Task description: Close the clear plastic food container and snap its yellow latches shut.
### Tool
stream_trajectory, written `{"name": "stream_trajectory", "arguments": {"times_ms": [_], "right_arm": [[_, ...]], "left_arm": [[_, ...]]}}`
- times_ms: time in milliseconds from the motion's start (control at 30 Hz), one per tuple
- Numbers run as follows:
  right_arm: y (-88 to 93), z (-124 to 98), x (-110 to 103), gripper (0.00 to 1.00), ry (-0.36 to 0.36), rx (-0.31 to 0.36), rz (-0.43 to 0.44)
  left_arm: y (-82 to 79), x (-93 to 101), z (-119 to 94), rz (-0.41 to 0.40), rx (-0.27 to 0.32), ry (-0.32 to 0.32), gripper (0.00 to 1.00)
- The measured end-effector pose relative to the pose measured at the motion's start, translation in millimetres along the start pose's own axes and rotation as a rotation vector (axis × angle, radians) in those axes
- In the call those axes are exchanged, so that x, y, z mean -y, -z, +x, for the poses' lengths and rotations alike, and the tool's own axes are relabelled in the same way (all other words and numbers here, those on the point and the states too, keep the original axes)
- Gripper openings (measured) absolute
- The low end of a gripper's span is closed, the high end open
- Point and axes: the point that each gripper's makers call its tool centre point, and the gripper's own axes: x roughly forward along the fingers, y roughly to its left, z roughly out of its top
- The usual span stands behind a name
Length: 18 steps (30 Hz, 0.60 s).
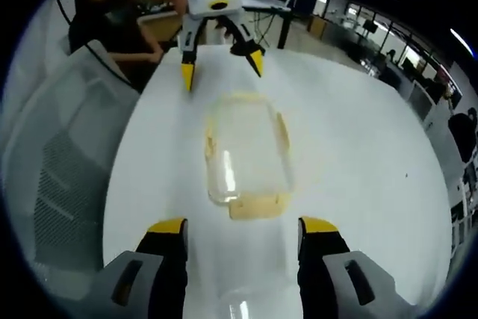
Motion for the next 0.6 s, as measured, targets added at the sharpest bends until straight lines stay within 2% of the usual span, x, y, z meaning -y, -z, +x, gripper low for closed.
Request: {"name": "stream_trajectory", "arguments": {"times_ms": [133,233,600], "right_arm": [[-0.4,3,2,0.58,-0.011,-0.010,-0.012],[-0.3,5,4,0.58,-0.021,-0.020,-0.020],[3.3,13,5,0.59,-0.059,-0.057,-0.035]], "left_arm": [[-2.0,-1.5,2,0.016,-0.005,0.008,0.77],[-2.2,-2.5,3,0.025,-0.016,0.027,0.72],[0.9,-6.5,9,0.046,-0.054,0.068,0.71]]}}
